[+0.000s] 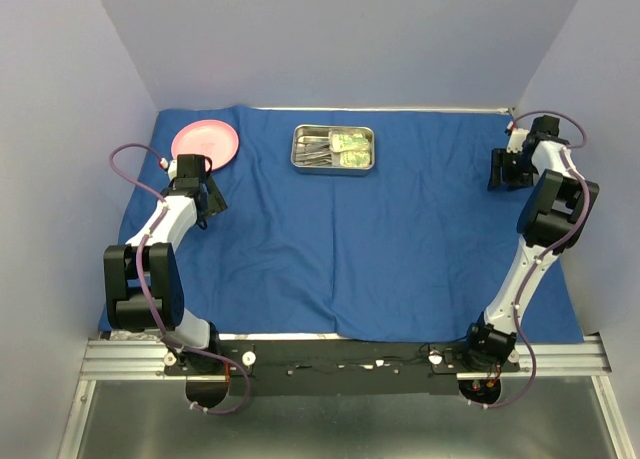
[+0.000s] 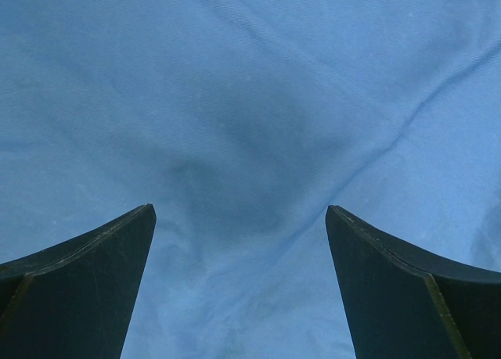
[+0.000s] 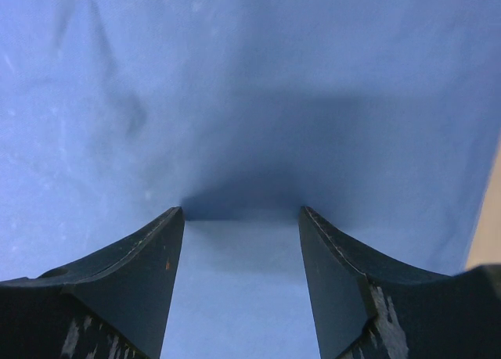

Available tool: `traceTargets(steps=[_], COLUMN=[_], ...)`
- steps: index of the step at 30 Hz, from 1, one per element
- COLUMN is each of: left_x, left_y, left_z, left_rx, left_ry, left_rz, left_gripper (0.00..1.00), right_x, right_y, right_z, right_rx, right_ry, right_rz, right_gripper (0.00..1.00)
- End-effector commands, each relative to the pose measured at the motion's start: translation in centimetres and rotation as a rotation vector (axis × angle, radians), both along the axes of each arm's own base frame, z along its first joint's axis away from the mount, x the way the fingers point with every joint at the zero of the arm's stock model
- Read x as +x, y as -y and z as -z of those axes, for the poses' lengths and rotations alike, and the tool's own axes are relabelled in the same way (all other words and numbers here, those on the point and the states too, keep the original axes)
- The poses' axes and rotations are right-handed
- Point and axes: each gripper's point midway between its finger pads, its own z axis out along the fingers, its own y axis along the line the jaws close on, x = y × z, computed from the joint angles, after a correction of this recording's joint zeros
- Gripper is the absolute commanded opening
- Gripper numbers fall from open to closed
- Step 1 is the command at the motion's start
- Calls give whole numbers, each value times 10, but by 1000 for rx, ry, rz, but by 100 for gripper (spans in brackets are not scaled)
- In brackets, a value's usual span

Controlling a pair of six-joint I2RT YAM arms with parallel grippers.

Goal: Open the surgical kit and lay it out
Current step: Smooth out the surgical kit at the center of the board.

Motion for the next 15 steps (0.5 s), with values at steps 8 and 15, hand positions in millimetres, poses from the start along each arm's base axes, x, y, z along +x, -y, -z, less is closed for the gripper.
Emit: traceTargets(steps=[8,15], left_x=[3,3], left_y=[-8,-11], left_z=[-11,-20], left_rx=[33,52], left_ry=[9,4], left_rz=[-33,-26], left_gripper=[99,99], right_x=[4,5], right_y=[6,16], right_z=[21,24], right_rx=[24,-15], right_ry=[-15,-40], right_rz=[-58,-66], right_gripper=[63,61])
